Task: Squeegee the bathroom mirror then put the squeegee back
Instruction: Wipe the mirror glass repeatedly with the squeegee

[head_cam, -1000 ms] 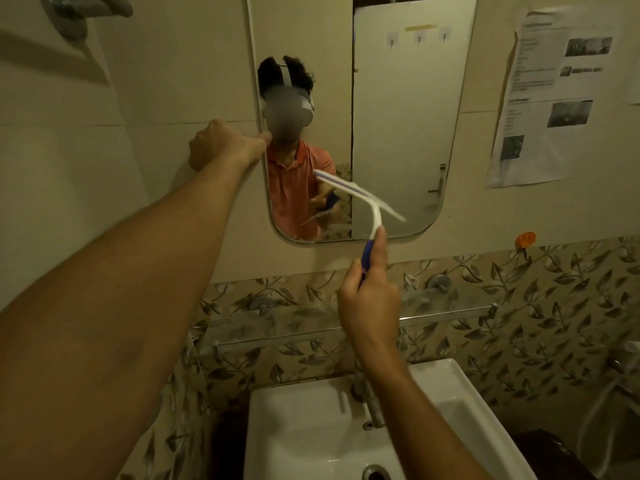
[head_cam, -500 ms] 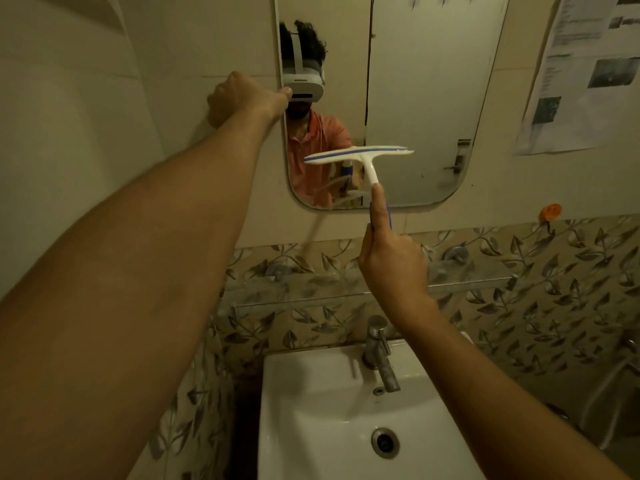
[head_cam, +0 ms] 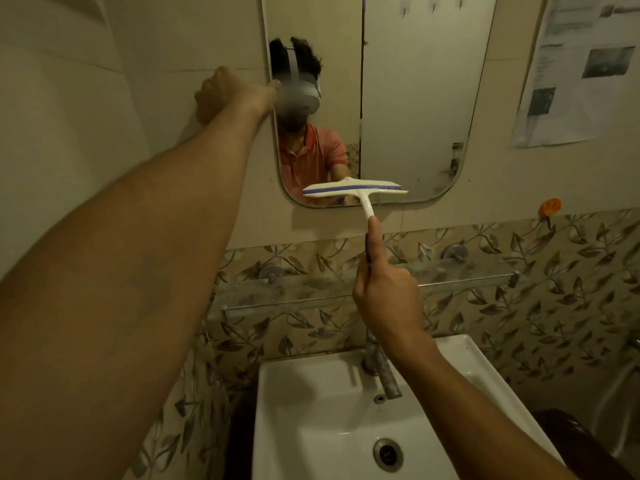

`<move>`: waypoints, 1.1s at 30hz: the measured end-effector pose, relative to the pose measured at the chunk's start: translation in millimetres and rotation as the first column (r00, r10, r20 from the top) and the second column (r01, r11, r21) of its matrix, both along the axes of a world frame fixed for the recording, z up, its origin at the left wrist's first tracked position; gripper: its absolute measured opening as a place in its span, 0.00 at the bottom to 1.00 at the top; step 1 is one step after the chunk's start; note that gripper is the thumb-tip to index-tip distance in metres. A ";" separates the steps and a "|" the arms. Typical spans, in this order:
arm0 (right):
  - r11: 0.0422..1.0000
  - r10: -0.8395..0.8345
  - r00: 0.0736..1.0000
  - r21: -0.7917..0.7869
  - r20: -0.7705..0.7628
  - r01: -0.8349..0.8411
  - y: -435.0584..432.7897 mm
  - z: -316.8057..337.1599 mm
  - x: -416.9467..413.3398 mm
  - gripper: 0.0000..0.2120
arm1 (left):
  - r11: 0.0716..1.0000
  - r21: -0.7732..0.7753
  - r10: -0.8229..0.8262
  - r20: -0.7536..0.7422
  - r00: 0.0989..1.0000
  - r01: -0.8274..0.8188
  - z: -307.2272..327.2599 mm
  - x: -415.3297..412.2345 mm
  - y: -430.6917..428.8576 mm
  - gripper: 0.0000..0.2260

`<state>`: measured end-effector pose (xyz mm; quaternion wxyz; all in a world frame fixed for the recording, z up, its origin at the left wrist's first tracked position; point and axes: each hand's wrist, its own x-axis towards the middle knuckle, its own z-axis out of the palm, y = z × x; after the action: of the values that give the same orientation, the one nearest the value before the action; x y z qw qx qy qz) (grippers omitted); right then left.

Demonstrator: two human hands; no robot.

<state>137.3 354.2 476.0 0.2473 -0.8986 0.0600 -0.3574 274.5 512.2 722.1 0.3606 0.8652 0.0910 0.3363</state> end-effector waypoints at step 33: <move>0.924 0.055 0.998 -0.377 -0.019 -0.058 4.4 48.2 -8.5 0.36 | 0.999 -0.013 -0.042 -0.032 0.999 0.042 4.4 -4.8 3.7 0.35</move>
<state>128.8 358.7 524.2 0.0798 -0.9321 -0.0347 -0.3516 269.7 515.9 726.5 0.3714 0.8701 0.0807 0.3138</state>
